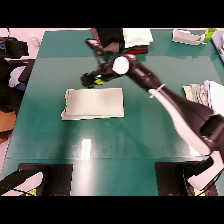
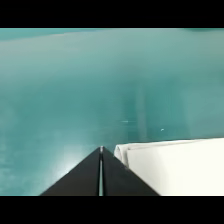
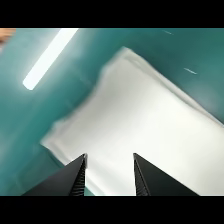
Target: Fold the shirts.
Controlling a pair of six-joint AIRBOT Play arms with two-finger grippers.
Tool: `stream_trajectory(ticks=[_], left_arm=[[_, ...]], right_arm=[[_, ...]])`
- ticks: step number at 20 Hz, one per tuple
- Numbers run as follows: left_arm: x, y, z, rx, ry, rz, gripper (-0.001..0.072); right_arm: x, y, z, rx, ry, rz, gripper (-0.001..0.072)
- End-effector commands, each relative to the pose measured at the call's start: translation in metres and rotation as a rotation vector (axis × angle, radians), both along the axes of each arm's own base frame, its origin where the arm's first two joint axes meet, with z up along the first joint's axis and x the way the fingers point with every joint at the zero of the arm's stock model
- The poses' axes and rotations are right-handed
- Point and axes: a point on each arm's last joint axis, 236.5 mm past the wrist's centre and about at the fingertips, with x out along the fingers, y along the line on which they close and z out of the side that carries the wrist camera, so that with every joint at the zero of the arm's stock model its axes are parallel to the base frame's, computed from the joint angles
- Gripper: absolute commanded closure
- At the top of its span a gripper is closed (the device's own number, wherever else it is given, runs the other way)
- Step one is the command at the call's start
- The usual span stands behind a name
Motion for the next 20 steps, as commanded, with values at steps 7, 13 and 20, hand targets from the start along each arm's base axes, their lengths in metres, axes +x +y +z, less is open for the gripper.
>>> stream_trajectory(ticks=[7,13,20], left_arm=[[-0.004,-0.062,-0.005,-0.029,-0.004,-0.148,0.0683],[-0.006,-0.077,-0.005,-0.035,-0.012,-0.181,0.0682],[-0.013,-0.076,-0.014,-0.004,0.031,-0.205,0.0682]], right_arm=[[-0.019,-0.179,-0.091,-0.22,0.39,-0.32,0.0088],[-0.029,-0.154,-0.128,-0.158,0.535,-0.474,0.0099],[-0.018,-0.106,-0.165,-0.19,0.578,-0.438,0.012]])
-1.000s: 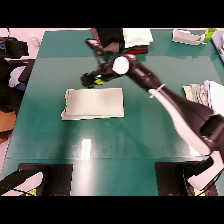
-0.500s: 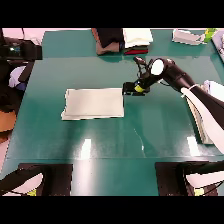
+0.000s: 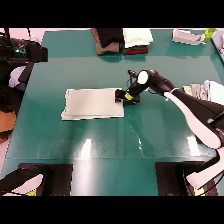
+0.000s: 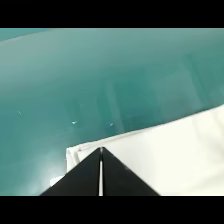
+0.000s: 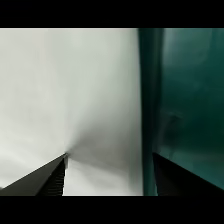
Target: Fold the shirts.
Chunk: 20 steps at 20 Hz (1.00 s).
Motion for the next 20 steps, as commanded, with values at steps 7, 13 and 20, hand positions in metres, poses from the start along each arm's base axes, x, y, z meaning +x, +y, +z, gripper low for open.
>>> stream_trajectory(ticks=[7,13,20], left_arm=[[-0.004,0.0,-0.005,0.015,0.024,-0.013,0.0684],[-0.021,-0.059,-0.003,0.021,0.01,-0.159,0.0684],[-0.027,-0.08,0.001,0.004,-0.008,-0.202,0.0683]], right_arm=[[0.036,0.015,0.013,0.019,-0.062,0.021,0.0694],[0.095,-0.104,0.12,-0.118,-0.277,-0.062,0.0694],[0.092,-0.346,0.213,-0.323,-0.397,-0.418,0.0695]])
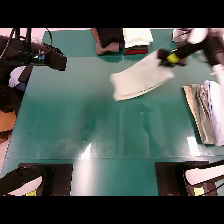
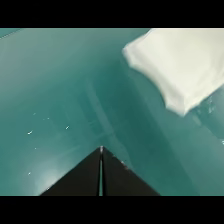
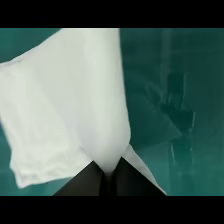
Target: Fold the shirts.
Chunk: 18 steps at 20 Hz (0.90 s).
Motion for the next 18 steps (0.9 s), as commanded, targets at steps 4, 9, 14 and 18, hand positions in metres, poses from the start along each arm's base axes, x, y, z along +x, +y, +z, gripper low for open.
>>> stream_trajectory(ticks=[4,9,14,18], left_arm=[[-0.001,-0.007,0.001,-0.025,0.003,0.002,0.0683],[-0.003,-0.01,0.002,-0.065,0.023,0.018,0.0683],[-0.005,-0.016,0.003,-0.09,0.035,0.005,0.0683],[-0.006,-0.016,0.003,-0.093,0.036,0.004,0.0682]], right_arm=[[-0.045,-0.205,0.042,-0.068,-0.056,-0.373,0.0695],[-0.056,-0.266,0.057,0.045,-0.168,-0.497,0.0695],[-0.055,-0.283,0.087,0.101,-0.277,-0.533,0.0695],[-0.055,-0.281,0.153,0.041,-0.407,-0.489,0.0695]])
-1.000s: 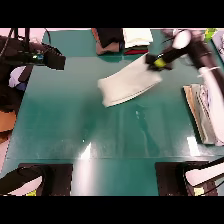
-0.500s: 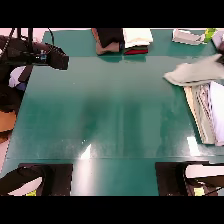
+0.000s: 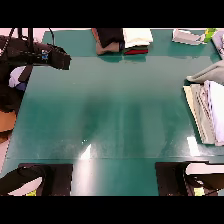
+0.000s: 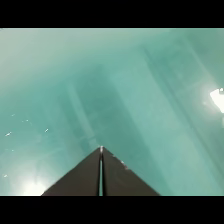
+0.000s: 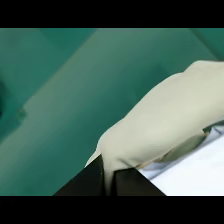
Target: Fold the shirts.
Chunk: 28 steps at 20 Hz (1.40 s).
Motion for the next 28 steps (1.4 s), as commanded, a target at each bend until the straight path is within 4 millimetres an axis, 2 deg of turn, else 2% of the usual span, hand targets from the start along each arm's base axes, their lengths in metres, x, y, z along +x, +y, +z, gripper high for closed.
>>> stream_trajectory(ticks=[1,3,6,9,11,13,15,18,21,25,28], left_arm=[[-0.001,-0.002,0.0,-0.007,0.004,-0.003,0.0683],[-0.001,-0.002,0.0,-0.007,0.004,-0.003,0.0682],[-0.001,-0.002,0.0,-0.005,0.004,-0.005,0.0682],[-0.001,-0.002,-0.001,-0.005,0.005,-0.006,0.0683],[-0.001,-0.002,-0.001,-0.005,0.005,-0.006,0.0682],[-0.001,-0.002,-0.001,-0.005,0.005,-0.005,0.0682],[-0.001,-0.002,-0.001,-0.004,0.005,-0.006,0.0682],[-0.002,-0.002,-0.001,-0.002,0.009,-0.007,0.0682],[-0.002,-0.002,-0.002,-0.002,0.01,-0.007,0.0682],[-0.002,-0.002,-0.002,-0.002,0.011,-0.007,0.0682],[-0.002,-0.002,-0.002,-0.002,0.011,-0.007,0.0682]], right_arm=[[-0.005,0.003,0.052,-0.064,-0.091,0.023,0.0695],[-0.013,0.01,0.065,-0.087,-0.103,0.031,0.0695],[-0.038,0.016,0.065,-0.116,-0.086,0.036,0.0695],[-0.072,0.009,0.066,-0.157,-0.048,0.025,0.0695],[-0.098,0.002,0.059,-0.199,0.008,0.032,0.0695],[-0.124,-0.004,0.04,-0.218,0.077,0.046,0.0695],[-0.15,-0.008,0.011,-0.211,0.153,0.053,0.0696],[-0.204,-0.022,-0.049,-0.197,0.356,-0.035,0.0696],[-0.247,-0.023,-0.098,-0.194,0.515,-0.078,0.0696],[-0.278,-0.014,-0.145,-0.188,0.628,-0.084,0.0695],[-0.297,-0.01,-0.169,-0.17,0.715,-0.077,0.0693]])
